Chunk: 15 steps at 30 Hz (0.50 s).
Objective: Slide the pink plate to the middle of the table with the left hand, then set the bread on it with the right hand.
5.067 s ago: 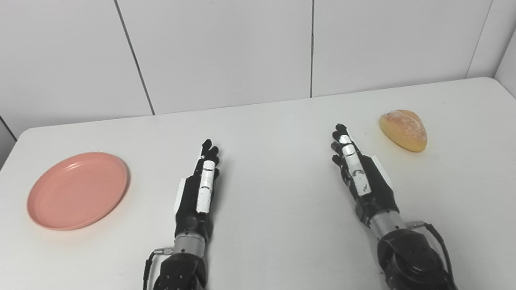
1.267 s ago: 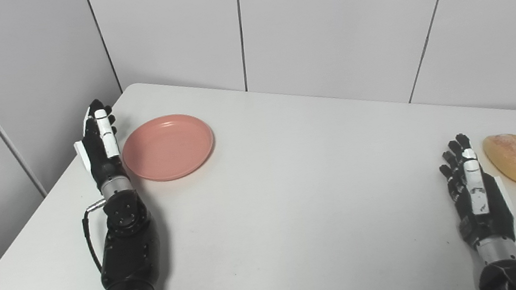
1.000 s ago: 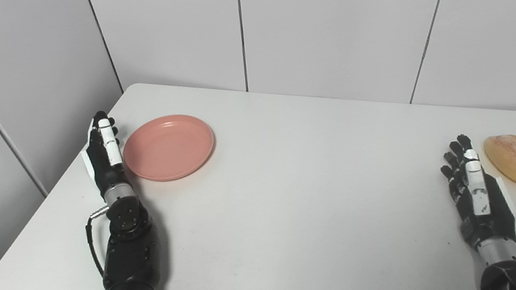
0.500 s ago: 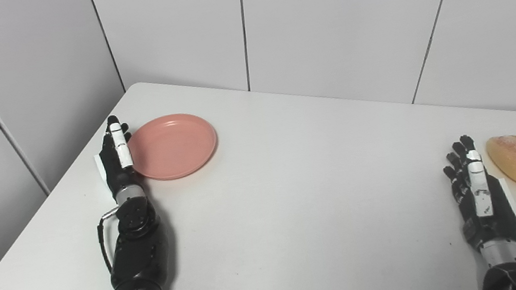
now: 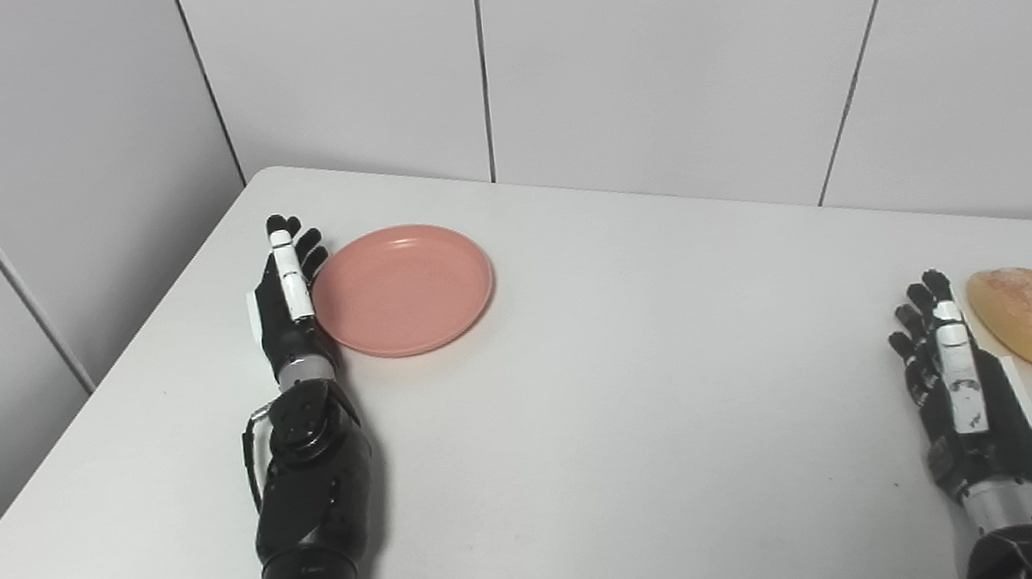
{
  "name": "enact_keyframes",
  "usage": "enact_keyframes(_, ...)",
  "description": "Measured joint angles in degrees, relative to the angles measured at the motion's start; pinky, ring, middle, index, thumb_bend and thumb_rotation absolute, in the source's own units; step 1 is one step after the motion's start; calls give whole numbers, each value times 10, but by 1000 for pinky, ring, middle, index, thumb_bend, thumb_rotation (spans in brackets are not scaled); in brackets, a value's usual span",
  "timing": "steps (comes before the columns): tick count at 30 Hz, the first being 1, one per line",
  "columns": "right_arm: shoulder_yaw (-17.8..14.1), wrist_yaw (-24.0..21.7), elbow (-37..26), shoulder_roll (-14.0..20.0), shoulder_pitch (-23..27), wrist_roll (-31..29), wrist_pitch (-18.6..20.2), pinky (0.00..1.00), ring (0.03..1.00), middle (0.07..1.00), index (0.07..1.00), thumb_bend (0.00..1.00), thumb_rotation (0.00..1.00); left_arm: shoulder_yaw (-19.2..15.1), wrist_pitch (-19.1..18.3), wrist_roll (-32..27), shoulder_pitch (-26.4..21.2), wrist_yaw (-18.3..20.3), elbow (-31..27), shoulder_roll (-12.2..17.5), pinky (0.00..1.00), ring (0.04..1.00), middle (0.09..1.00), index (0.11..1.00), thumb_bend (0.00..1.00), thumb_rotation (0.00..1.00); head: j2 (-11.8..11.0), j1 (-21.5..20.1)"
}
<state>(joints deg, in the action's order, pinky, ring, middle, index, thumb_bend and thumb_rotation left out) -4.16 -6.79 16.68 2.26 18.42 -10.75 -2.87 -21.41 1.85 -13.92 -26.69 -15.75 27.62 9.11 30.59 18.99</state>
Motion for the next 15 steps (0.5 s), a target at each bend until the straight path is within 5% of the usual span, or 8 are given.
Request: enact_keyframes(15, 0, 4, -1, -2, 0, 1, 0, 1000, 1000, 1000, 1000, 765, 902, 74, -35, 13, 1, 51, -20, -20, 812, 831, 814, 802, 607, 1000, 1, -11)
